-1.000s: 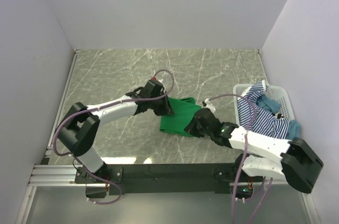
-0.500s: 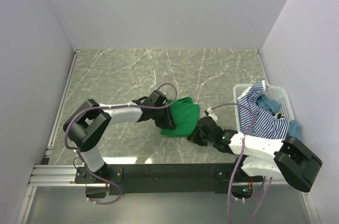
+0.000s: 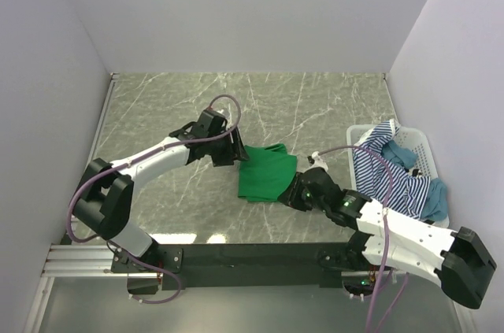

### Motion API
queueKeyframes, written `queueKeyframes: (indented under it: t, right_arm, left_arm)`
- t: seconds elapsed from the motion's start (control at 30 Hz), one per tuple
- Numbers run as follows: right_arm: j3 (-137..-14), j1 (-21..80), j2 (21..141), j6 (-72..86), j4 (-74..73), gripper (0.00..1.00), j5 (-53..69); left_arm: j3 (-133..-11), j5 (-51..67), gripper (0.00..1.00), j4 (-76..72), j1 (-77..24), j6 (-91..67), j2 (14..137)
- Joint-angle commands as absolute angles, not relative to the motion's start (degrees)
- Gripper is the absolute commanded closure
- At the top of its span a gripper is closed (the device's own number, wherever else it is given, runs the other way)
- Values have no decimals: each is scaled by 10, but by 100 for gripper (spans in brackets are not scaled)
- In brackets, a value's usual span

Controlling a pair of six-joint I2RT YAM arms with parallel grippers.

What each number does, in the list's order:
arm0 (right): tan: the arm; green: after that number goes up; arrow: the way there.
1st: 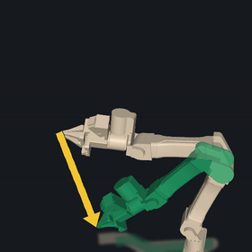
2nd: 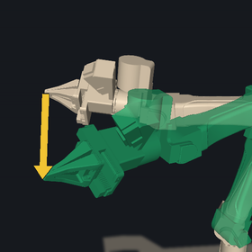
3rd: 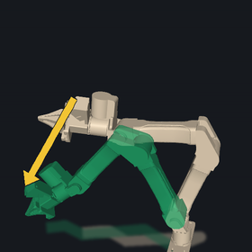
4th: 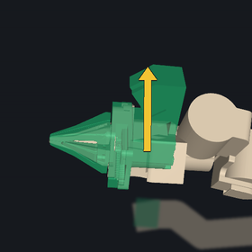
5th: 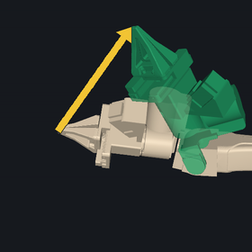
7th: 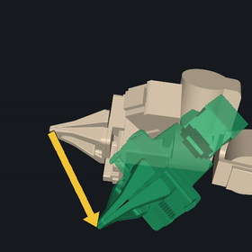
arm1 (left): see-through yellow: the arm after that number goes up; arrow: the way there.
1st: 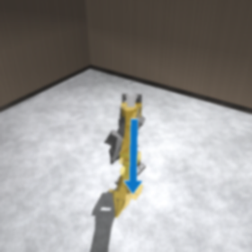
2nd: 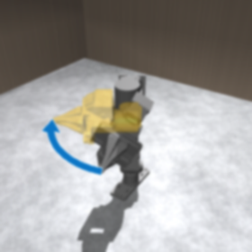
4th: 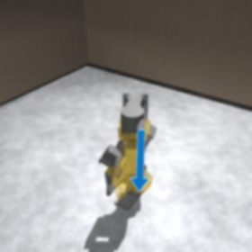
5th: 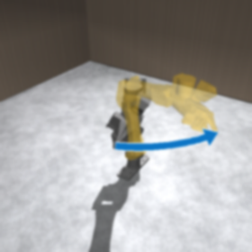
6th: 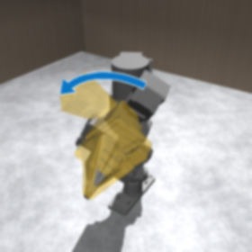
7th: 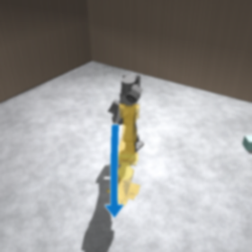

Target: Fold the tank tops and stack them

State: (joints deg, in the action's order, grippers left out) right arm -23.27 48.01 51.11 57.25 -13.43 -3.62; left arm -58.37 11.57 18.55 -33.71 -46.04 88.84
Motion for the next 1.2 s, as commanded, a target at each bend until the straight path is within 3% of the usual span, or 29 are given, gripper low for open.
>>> queueKeyframes:
  t: [0.0, 0.33, 0.73, 0.8, 0.87, 0.93, 1.03, 1.17]
  right_arm:
    - [-277, 475, 530, 539, -149, 68, -58]
    - [-250, 427, 737, 517, -1, 67, -9]
    - [-238, 419, 765, 505, 31, 67, 5]
    - [-256, 414, 766, 497, 26, 67, 7]
    - [-276, 412, 773, 481, 11, 65, 13]
    - [-311, 412, 773, 469, 4, 59, 23]
    - [-355, 413, 752, 443, -26, 52, 33]
    - [-409, 412, 710, 422, -87, 46, 20]
  left_arm:
    - [-580, 134, 32, 189, -339, -425, 891]
    - [-591, 179, 30, 146, -316, -412, 986]
    - [-621, 224, 32, 127, -316, -403, 1077]
    - [-637, 211, 40, 137, -316, -403, 1089]
    - [-650, 179, 54, 157, -316, -402, 1101]
    - [-671, 159, 70, 175, -312, -400, 1108]
    - [-703, 121, 86, 190, -300, -394, 1129]
    - [-750, 62, 99, 215, -266, -389, 1167]
